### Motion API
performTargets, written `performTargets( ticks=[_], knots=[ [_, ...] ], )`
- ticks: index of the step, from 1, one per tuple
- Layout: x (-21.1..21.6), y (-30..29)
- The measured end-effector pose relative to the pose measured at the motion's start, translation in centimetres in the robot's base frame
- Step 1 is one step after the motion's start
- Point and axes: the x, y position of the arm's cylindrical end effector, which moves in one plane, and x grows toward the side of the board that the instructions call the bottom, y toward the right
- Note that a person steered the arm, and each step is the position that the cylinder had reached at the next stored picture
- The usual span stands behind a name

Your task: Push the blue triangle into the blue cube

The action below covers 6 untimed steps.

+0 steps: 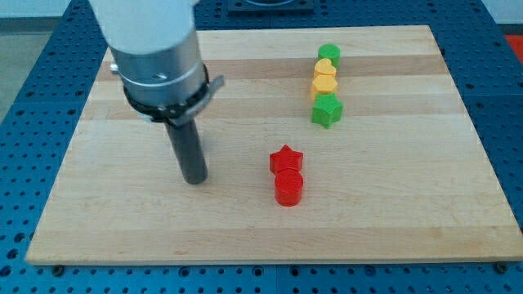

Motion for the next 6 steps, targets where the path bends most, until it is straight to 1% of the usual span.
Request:
performTargets(
  ticks=[2, 5, 6],
  knots=[
    [-4.7, -0.9],
    [-18.0, -4.0],
    [-21.2, -6.0]
  ],
)
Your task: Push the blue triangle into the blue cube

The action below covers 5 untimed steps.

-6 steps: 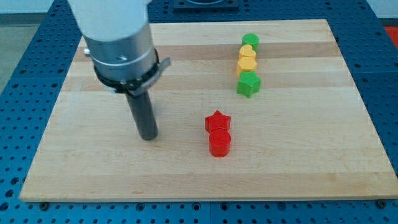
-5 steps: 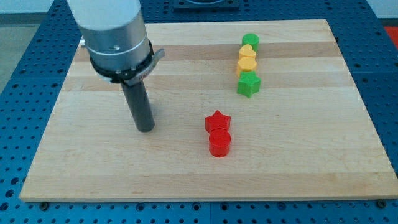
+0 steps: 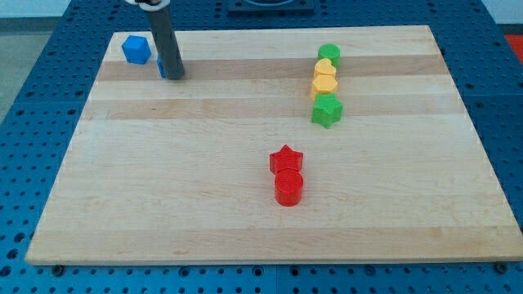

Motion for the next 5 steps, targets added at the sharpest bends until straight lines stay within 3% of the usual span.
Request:
performTargets(
  ticks=[2, 3, 5],
  knots=[
    [-4.9, -2.6],
    [-3.6, 0.7],
    [6.0, 9.8]
  ],
)
